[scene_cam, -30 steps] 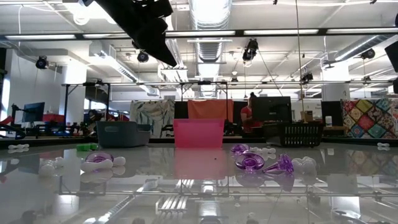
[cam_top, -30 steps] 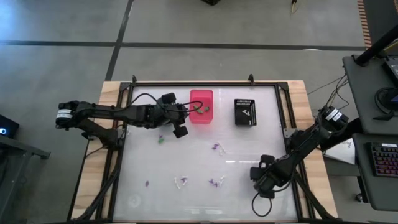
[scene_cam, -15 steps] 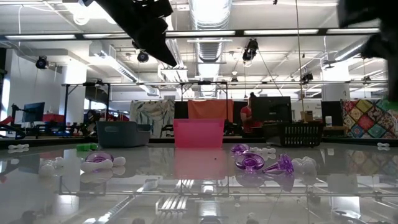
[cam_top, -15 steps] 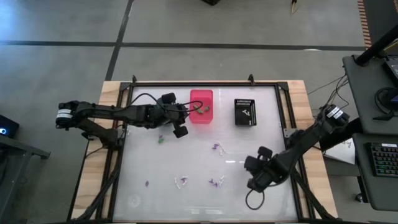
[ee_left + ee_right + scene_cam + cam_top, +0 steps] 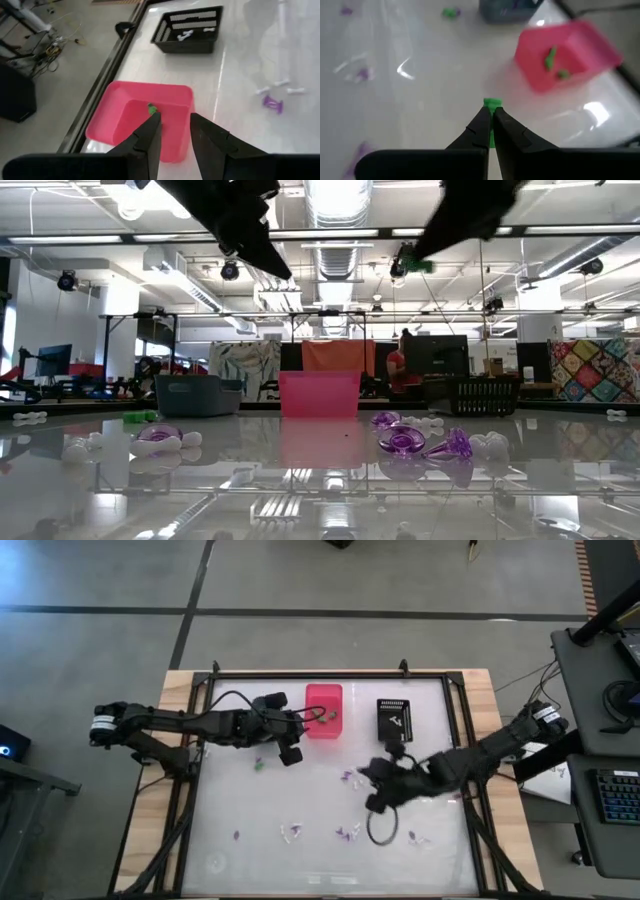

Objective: Sort Halloween decoration
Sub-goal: Put the green skeleton toy into the pink bin

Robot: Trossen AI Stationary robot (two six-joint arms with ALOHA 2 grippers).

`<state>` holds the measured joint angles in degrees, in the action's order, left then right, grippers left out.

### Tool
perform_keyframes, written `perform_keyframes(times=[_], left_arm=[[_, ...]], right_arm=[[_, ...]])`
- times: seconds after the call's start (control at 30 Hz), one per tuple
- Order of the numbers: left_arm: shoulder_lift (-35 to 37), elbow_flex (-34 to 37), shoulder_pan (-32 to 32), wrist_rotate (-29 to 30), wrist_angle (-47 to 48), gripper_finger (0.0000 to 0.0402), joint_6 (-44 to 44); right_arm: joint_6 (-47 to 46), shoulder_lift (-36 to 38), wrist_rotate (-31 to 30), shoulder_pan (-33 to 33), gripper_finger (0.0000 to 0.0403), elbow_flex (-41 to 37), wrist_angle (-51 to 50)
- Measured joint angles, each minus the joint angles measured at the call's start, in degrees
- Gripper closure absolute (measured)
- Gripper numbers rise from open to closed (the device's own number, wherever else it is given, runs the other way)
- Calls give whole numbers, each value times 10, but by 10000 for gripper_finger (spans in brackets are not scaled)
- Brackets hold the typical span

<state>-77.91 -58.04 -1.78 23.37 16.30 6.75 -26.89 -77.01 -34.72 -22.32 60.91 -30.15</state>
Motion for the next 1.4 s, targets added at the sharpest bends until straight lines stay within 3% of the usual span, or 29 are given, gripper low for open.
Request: perform_keyframes(times=[0.13,0.3,0.53,0.73,1.0,1.4], left_arm=[[1,2,0,-4,-1,315,13],[22,14,0,-4,2,315,33],[94,44,-1,-6,-2,315,70],[163,81,-1,-6,-4,315,76],[205,121,-2,-5,-14,315,57],[199,137,-1,-14,-12,315,-29]], right_arm=[[109,-9,14,66,394,-16,112],[203,-26,92,162,394,-38,259],[271,-79,219,283,394,-39,454],[272,-152,231,360,394,-39,581],[260,-212,228,409,394,-33,602],[265,-199,227,408,394,-32,588]])
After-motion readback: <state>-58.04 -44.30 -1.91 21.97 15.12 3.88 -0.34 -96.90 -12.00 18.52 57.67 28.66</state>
